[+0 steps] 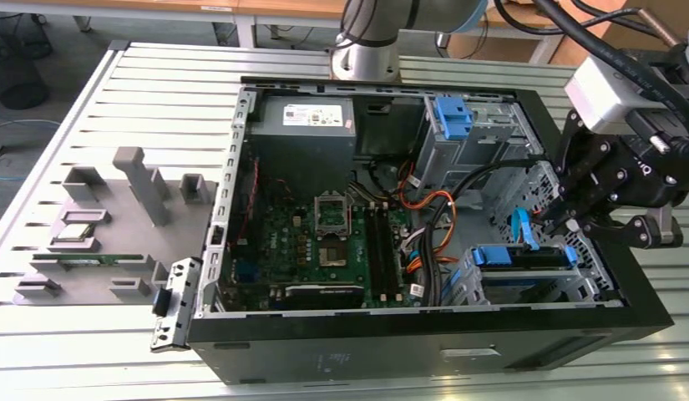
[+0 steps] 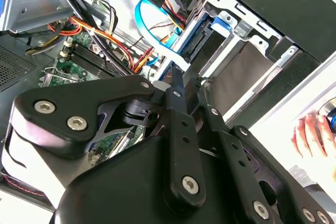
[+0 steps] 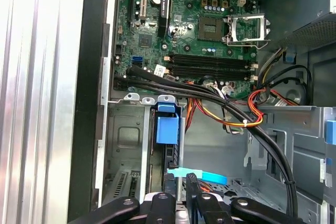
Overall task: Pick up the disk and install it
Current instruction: 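Insert the second disk wire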
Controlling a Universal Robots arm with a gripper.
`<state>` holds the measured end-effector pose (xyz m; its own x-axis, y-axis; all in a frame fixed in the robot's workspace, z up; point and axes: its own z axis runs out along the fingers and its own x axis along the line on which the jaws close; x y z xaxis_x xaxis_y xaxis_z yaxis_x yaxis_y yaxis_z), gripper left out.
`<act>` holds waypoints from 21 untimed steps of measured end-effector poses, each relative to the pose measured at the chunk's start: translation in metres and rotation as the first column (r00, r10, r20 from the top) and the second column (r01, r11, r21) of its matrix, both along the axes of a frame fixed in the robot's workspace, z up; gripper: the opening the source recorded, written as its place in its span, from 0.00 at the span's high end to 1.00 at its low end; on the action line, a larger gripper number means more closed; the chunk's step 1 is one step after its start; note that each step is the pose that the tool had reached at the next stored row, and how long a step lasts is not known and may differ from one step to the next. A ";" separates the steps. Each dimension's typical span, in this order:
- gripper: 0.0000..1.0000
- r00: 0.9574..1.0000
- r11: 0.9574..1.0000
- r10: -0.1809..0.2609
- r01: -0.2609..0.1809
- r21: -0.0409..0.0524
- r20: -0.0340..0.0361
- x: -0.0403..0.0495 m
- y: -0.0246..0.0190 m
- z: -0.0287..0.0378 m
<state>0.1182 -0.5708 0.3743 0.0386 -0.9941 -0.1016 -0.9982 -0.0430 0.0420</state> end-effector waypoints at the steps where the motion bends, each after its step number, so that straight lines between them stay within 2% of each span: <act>1: 0.77 1.000 1.000 0.000 0.000 0.000 0.000 0.0000 0.0000 0.0000; 8: 0.77 1.000 1.000 0.000 0.000 0.000 -0.001 0.0024 0.0000 0.0003; 17: 0.77 1.000 1.000 0.000 0.000 0.000 -0.015 0.0269 0.0010 -0.0005; 21: 0.77 1.000 1.000 0.001 -0.001 0.000 -0.015 0.0293 0.0057 -0.0013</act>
<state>0.1475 -0.5651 0.3730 0.0377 -0.9941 -0.1021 -0.9974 -0.0437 0.0575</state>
